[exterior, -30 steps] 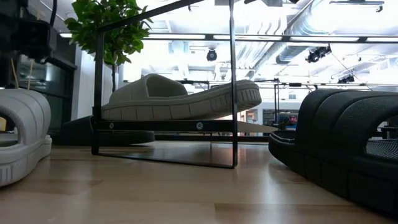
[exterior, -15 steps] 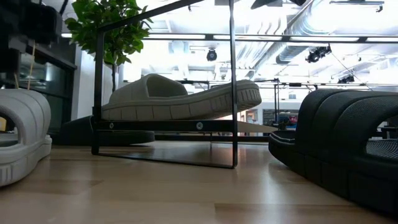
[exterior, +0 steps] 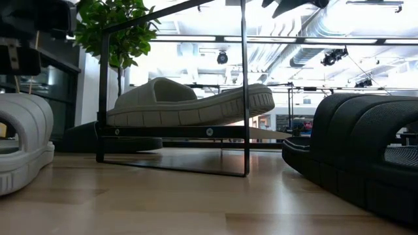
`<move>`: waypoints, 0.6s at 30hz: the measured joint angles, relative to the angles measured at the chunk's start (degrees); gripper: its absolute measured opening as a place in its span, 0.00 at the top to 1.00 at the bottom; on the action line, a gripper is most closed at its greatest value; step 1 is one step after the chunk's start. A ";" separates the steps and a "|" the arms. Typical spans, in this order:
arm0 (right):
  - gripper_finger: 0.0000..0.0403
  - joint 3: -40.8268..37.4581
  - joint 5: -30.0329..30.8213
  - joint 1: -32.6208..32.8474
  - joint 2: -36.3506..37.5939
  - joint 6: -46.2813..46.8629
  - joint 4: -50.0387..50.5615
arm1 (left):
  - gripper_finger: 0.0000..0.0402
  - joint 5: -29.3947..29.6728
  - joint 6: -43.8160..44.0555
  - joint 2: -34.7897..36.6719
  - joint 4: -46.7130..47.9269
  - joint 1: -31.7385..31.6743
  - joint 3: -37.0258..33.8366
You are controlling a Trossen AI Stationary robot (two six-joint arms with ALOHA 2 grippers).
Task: Pick and place slides into the shelf
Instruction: Put the gray slide on the shelf
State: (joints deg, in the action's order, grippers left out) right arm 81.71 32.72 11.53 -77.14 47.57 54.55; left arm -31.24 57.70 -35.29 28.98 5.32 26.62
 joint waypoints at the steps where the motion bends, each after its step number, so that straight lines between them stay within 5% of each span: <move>1: 0.60 0.00 -0.05 0.00 0.00 0.00 0.40 | 1.00 1.32 -0.31 -0.62 0.07 1.40 -0.01; 11: 0.60 0.00 -0.16 -0.01 0.00 -1.46 1.84 | 1.00 18.68 0.76 -4.71 -2.45 13.10 -0.01; 18: 0.60 0.00 -0.16 -0.01 0.00 -1.53 2.02 | 1.00 23.90 -0.49 -7.95 -6.15 19.16 -0.01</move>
State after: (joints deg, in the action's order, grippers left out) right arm 81.71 32.56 11.52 -77.14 46.04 56.58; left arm -7.34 57.21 -43.24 22.83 24.49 26.61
